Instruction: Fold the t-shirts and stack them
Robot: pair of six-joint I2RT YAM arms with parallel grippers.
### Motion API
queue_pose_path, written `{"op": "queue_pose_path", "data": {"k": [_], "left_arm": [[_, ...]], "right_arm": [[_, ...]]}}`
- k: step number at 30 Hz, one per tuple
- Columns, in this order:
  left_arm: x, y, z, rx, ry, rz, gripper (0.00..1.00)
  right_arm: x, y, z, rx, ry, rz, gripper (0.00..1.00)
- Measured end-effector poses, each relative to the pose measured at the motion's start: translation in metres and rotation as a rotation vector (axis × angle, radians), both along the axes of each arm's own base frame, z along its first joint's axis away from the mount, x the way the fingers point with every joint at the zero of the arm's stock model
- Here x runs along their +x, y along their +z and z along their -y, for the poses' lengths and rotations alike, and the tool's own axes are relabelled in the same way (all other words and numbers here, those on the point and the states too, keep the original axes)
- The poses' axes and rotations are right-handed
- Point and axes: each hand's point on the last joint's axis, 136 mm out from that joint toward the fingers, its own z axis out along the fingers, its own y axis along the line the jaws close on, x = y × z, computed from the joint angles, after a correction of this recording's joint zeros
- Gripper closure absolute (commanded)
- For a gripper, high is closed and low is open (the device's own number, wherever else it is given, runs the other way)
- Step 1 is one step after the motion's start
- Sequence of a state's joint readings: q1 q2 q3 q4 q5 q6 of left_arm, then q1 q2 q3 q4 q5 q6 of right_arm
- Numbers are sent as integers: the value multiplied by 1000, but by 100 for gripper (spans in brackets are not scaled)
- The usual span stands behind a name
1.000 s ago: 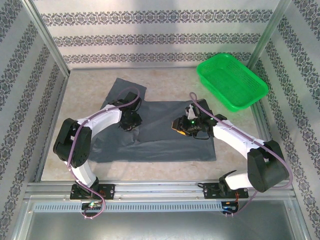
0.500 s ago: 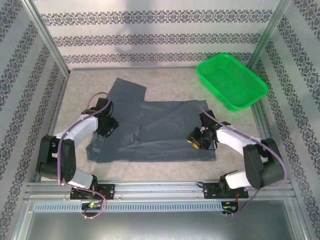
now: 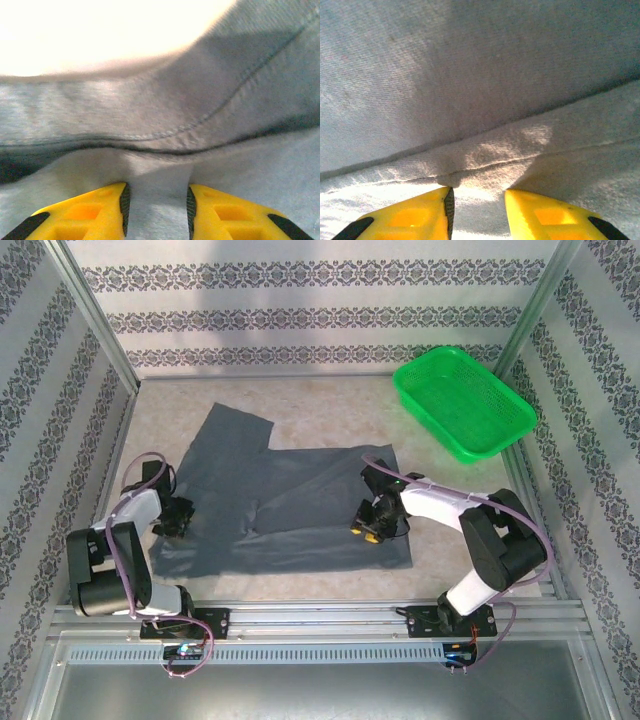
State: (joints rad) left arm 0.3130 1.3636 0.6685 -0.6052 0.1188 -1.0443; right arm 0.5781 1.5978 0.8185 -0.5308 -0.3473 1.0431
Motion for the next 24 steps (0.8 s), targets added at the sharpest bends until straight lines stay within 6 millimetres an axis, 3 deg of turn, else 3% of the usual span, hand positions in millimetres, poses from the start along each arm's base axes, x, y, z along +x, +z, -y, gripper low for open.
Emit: {"op": "queue_pose_path", "data": {"k": [3, 5, 8, 10, 11, 13, 16, 19, 24], "left_arm": [[-1, 8, -9, 22, 3, -9, 59], [13, 22, -13, 40, -9, 26, 57], [56, 57, -20, 84, -61, 134, 58], [100, 81, -18, 107, -127, 218, 60], [112, 87, -17, 114, -148, 235, 61], [156, 97, -10, 128, -220, 295, 63], [209, 96, 0, 149, -310, 339, 66], [248, 83, 5, 173, -374, 356, 68], [295, 56, -7, 237, -422, 357, 69]], "right_arm": [[-2, 4, -7, 4, -5, -2, 57], [4, 12, -8, -3, -6, 23, 52], [33, 40, -10, 4, 6, 144, 53], [67, 66, -9, 27, -5, 246, 56], [84, 76, -6, 31, -11, 287, 56], [122, 93, 2, 33, -35, 364, 56], [173, 103, 18, 21, -53, 441, 56], [204, 103, 30, 7, -55, 468, 57], [222, 103, 36, 15, -38, 488, 57]]}}
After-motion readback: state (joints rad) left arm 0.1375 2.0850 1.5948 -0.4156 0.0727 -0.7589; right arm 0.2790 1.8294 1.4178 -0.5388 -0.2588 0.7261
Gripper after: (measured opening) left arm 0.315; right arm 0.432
